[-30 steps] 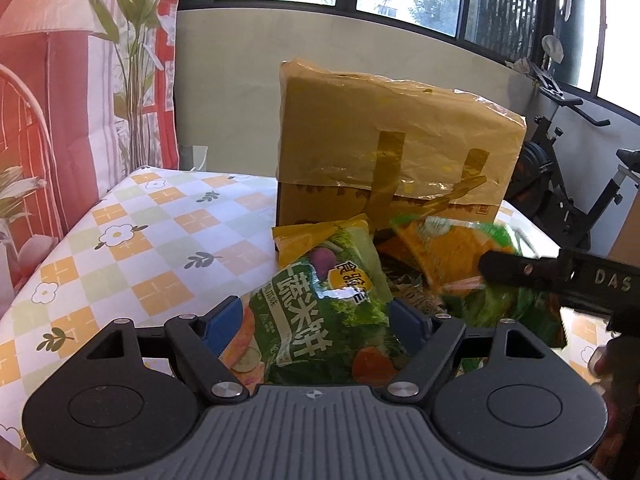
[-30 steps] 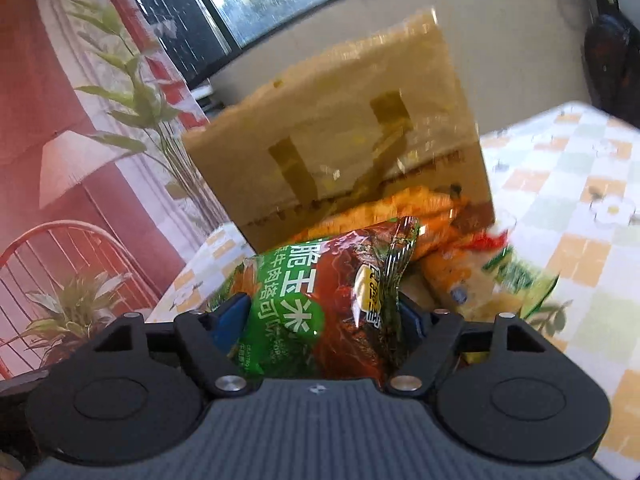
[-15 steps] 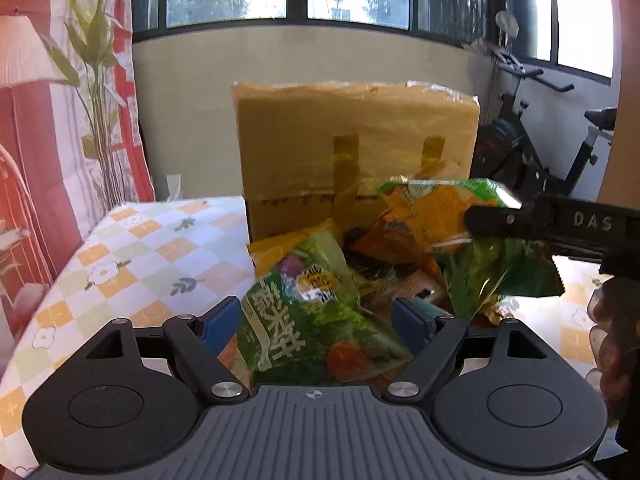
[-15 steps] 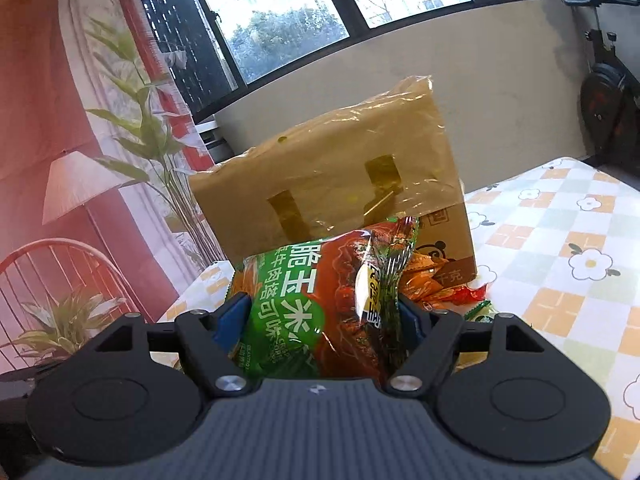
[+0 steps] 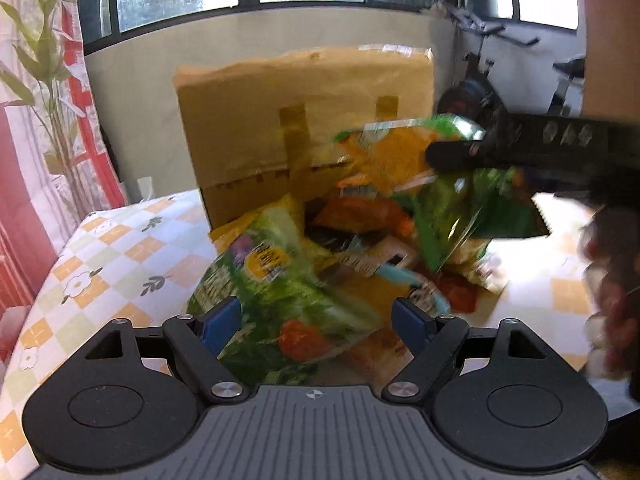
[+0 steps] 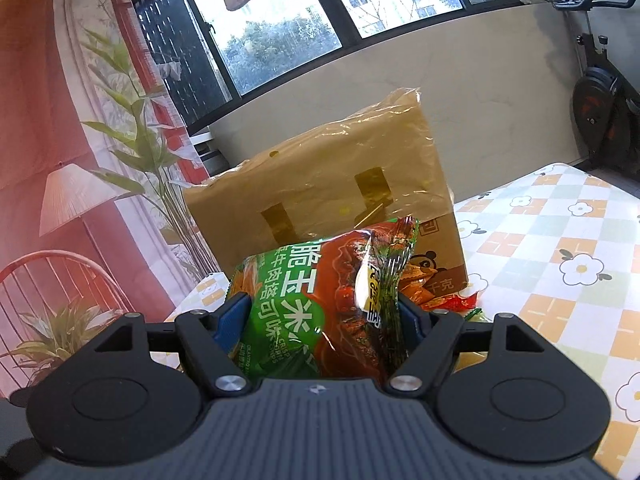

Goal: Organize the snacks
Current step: 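Lift both bags and drop them into the lined box with both grippers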

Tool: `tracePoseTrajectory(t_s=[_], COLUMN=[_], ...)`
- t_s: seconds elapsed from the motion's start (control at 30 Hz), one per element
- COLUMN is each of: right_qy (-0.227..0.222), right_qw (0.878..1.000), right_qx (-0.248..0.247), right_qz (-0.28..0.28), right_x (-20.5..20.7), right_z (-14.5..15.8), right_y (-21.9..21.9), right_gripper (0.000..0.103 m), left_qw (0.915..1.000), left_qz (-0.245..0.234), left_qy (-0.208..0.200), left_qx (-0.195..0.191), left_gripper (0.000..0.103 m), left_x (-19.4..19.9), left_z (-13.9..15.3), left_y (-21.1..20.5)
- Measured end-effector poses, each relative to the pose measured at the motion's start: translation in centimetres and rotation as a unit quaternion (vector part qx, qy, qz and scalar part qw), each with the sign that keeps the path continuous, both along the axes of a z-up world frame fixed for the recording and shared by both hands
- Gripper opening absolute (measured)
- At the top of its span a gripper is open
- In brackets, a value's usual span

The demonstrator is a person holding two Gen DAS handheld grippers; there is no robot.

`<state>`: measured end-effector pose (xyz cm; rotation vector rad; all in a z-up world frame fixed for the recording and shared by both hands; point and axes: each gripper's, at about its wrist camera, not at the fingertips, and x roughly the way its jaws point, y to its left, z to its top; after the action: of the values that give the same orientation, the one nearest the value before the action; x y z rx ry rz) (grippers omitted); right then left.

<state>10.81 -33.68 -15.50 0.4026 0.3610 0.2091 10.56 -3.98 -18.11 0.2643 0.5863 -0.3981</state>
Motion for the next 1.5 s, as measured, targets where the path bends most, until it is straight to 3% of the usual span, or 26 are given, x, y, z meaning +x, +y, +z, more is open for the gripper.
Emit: tracePoseTrajectory(t_s=[0.2,0.37,0.5,0.7,0.77,0.93,1.03,1.23,1.37,1.5], right_qy=[0.000,0.001,0.003,0.003,0.003,-0.006,-0.011,-0.045,-0.079,-0.118], right_qw=[1.000,1.000,1.000,1.000,1.000,1.000,1.000,0.999,0.997,0.992], right_qx=[0.002,0.004,0.006,0.008,0.009,0.009,0.008,-0.008,-0.024,-0.039], right_qz=[0.002,0.002,0.003,0.002,0.002,-0.002,-0.003,-0.010,-0.008,-0.009], right_x=[-0.1,-0.1,-0.1,-0.1,-0.2,-0.4,-0.6,-0.7,-0.1,1.3], right_z=[-0.1,-0.2,-0.3,-0.3,-0.4,-0.1,0.0,2.1,4.8,8.2], right_y=[-0.1,-0.1,-0.2,-0.1,-0.1,-0.1,-0.1,-0.5,-1.0,-2.0], right_gripper=[0.076,0.076,0.076,0.076,0.076,0.076,0.076,0.076,0.076,0.076], left_qw=[0.9983,0.9899,0.9855,0.9910,0.9921,0.9954,0.9936,0.9906,0.9842,0.9762], left_qz=[0.007,-0.003,0.017,0.048,0.057,0.088,0.103,0.093,0.068,0.050], left_qy=[-0.011,-0.047,-0.052,-0.041,-0.040,-0.034,-0.033,-0.050,-0.059,-0.090], left_qx=[0.057,0.133,0.161,0.118,0.104,0.013,-0.033,-0.087,-0.153,-0.191], left_gripper=[0.084,0.088,0.087,0.078,0.069,0.064,0.064,0.064,0.064,0.064], left_x=[0.9,1.0,2.0,3.1,3.3,2.7,2.8,3.0,4.3,5.6], left_z=[-1.6,-3.5,-4.7,-4.3,-3.9,-1.6,0.2,4.7,8.5,12.3], left_y=[-0.8,-2.1,-2.0,0.0,0.7,3.6,5.0,6.1,6.7,6.1])
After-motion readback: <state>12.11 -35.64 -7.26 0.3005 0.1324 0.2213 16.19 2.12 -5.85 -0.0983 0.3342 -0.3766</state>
